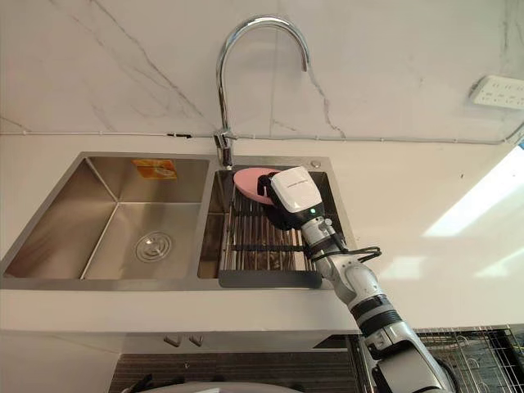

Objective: Walk over to the sink, pick up the cup, carry it to the dishwasher, place the cup inside the dishwasher, then close the dishwasher door

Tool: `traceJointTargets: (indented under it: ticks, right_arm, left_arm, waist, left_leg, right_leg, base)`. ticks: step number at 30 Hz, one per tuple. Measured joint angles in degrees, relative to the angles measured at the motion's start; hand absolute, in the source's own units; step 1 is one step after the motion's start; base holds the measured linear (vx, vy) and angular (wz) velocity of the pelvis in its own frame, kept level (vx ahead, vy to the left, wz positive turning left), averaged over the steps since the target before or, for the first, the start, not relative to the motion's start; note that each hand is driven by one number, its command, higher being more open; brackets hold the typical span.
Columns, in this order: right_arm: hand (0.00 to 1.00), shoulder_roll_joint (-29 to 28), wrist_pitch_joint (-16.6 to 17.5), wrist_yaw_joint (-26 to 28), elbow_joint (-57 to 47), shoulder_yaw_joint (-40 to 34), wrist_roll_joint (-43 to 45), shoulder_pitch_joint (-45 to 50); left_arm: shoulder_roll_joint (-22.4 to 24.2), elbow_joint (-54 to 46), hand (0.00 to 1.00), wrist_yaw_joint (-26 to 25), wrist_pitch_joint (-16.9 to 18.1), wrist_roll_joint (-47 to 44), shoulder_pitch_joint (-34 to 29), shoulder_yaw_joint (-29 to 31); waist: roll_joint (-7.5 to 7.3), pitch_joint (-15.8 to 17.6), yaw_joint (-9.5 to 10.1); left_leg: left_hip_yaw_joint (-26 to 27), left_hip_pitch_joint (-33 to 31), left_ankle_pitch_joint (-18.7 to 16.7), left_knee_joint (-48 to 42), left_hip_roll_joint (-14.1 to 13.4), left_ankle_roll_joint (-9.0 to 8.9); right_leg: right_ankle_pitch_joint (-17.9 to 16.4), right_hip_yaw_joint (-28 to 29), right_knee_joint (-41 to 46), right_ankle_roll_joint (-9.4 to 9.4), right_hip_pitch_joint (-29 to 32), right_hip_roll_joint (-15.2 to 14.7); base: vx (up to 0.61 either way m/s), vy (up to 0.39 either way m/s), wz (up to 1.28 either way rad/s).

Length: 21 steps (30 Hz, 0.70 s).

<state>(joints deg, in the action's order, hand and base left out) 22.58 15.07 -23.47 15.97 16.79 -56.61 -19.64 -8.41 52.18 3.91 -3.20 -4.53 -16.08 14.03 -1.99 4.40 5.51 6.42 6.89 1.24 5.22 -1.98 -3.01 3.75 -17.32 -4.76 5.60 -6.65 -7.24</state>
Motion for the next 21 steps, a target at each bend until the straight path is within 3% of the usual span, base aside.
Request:
traceJointTargets:
  ticks: [7,14,16,18,21]
  right_arm:
    - [0.00,0.0,1.1,1.2,-6.3,-5.1,4.1,2.5]
    - [0.00,0.1,1.5,2.5,-16.4,-10.5,8.2,9.8]
    - [0.00,0.3,2.2,2.5,-17.1,-11.1,8.2,10.1]
    - [0.00,0.3,2.9,2.6,-17.2,-11.5,8.2,10.1]
    - [0.00,0.8,3.1,2.6,-19.8,-13.5,8.0,11.3]
  left_arm:
    - [0.3,0.1,1.00,-0.5,1.4,0.0,-0.6,0.2]
    - [0.9,0.9,1.00,-1.4,5.0,1.3,-1.8,0.5]
    - [2.0,1.2,1.00,-2.3,6.8,1.2,-2.4,0.8]
    - [2.8,1.2,1.00,-3.2,8.4,1.1,-2.9,0.8]
    - [2.9,1.1,1.00,-3.6,8.7,1.3,-2.8,0.1]
  waist:
    - [0.02,0.0,-0.31]
    - [0.22,-0.3,-0.96]
    - [0.36,-0.3,-0.92]
    - [0.97,-0.3,-0.36]
    - [2.01,-0.3,-0.67]
  left_leg:
    - [1.5,0.4,-0.1,0.0,-0.1,-0.06]
    - [1.9,0.5,-0.5,-0.3,-0.1,0.12]
    - [3.8,-0.5,-2.7,-4.1,-0.3,0.62]
    - [4.4,-2.0,-7.0,-11.2,-1.0,0.88]
    - [4.4,-2.3,-11.2,-15.8,-1.8,1.38]
  right_leg:
    - [0.0,0.8,0.0,0.00,0.0,0.1]
    - [0.0,2.1,0.0,-0.06,0.6,0.3]
    - [0.3,5.3,0.6,-0.41,2.0,0.6]
    - [0.8,9.3,1.0,-0.76,2.6,1.4]
    - [2.6,16.6,1.0,-0.73,4.7,2.7]
  base:
    - [-0.02,-0.005,-0.06]
    - [-0.02,-0.006,-0.07]
    - [0.00,0.016,-0.66]
    - [-0.01,0.013,-1.04]
    - [-0.04,0.034,-1.26]
